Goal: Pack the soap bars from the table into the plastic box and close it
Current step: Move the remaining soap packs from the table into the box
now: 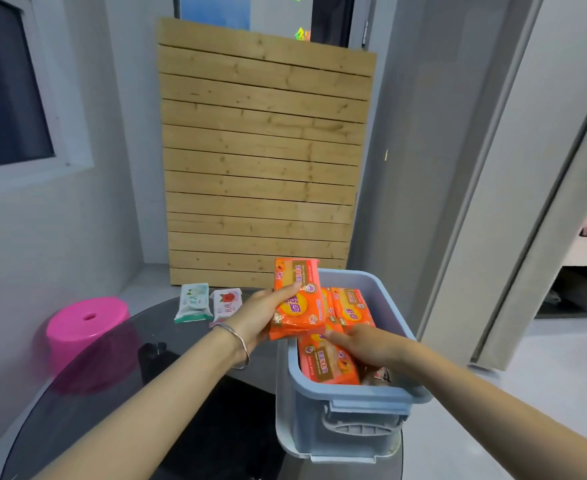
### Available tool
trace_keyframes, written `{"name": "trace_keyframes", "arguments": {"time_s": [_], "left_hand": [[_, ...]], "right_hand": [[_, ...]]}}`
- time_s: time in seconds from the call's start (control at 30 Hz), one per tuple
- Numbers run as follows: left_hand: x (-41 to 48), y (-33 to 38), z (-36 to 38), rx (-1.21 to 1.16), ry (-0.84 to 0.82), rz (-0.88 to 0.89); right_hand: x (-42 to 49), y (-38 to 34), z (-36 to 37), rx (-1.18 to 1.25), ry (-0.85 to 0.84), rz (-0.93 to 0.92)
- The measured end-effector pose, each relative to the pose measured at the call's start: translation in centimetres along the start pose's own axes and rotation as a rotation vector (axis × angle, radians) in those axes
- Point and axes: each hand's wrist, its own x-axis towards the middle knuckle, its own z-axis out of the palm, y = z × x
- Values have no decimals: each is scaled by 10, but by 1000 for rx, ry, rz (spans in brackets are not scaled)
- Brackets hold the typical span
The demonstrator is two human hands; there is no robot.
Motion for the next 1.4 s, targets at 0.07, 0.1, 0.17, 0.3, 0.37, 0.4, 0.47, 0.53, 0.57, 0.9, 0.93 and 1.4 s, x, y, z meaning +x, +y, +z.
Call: {"name": "trace_keyframes", "arguments": {"time_s": [0.07,0.1,0.17,0.3,0.37,0.4,0.47,0.53,0.57,0.9,0.93,1.4], "left_hand": [[3,-1,4,27,-2,-6],[4,-2,7,38,-7,-7],[7,-4,14,55,-22,-13],[11,-9,23,62,-77,-31],[12,-11,27,64,-126,-23],[12,-10,30,77,-145,-14],[14,-9,38,138,-183,9],[14,-8,47,236,-229,21],[15,-9,52,279,-256,21],[26,-20,34,1350,-192,192],[26,-21,31,1448,-204,170],[33,-19,24,1556,-322,112]], "right_hand": [[-1,2,0,-112,9,-20],[-1,3,-1,-125,6,-21],[-4,5,-6,-131,-36,9],[-10,-3,-35,43,42,-7],[-9,-10,-56,202,267,-130],[-9,-13,-65,292,302,-208],[-8,-19,-75,359,208,-335],[-7,-20,-80,257,97,-380],[-7,-18,-83,201,57,-379],[-17,11,-111,22,54,-363],[-15,13,-109,-39,36,-353],[6,30,-53,-543,177,-323]]}}
